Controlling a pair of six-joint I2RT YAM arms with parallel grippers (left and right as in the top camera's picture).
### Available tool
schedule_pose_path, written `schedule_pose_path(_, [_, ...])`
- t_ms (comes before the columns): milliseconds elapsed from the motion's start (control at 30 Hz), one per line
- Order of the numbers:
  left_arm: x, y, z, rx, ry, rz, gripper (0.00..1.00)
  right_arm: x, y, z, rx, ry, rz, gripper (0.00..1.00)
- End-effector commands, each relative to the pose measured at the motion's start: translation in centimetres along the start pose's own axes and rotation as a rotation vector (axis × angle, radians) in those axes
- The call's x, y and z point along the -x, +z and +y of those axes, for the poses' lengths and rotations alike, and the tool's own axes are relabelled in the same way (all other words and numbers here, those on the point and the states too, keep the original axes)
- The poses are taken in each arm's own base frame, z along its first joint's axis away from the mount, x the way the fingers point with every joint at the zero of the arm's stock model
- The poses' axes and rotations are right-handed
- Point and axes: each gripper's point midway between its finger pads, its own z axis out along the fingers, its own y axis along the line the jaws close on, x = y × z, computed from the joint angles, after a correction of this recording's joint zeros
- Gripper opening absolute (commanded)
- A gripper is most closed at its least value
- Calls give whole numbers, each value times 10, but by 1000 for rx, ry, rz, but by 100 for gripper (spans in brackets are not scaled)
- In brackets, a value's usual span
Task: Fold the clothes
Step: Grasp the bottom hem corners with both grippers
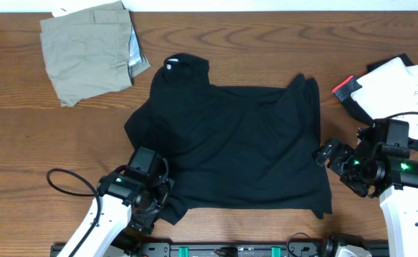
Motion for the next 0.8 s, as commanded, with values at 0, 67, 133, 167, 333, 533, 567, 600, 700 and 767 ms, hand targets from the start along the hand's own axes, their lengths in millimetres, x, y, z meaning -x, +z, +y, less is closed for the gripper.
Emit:
schedule_pose_path(0, [-1, 5, 4, 22, -9, 4, 95, 5, -6, -4, -19, 20, -24, 99])
schedule_pose_path(67, [0, 6, 2, 20, -8, 4, 85, 4, -6, -12, -62, 49, -28, 95])
schedule_pose_path(133, [0, 6, 2, 21, -9, 4, 77, 3, -6, -18, -96, 71, -28, 90])
schedule_pose_path(167, [0, 6, 1, 20, -8, 4, 72, 2, -6, -19, -98, 71, -25, 88])
schedule_pose_path(333, [0, 7, -3, 2, -3, 3, 63, -4, 1, -23, -109, 95, -4, 88])
schedule_pose_path(533, [1, 7, -4, -2, 14, 2, 63, -22, 19, -42, -175, 196, 70, 89])
schedule_pose_path(567, [1, 7, -5, -4, 15, 2, 63, -25, 22, -46, -194, 211, 82, 88])
schedule_pose_path(600, [1, 7, -5, -4, 15, 2, 63, -28, 25, -50, -209, 225, 92, 88])
schedule_pose_path(700, [1, 7, -5, -5, 15, 2, 63, -38, 31, -57, -239, 266, 126, 88])
schedule_pose_path(767, [1, 7, -5, -5, 15, 2, 63, -45, 33, -62, -257, 294, 145, 87])
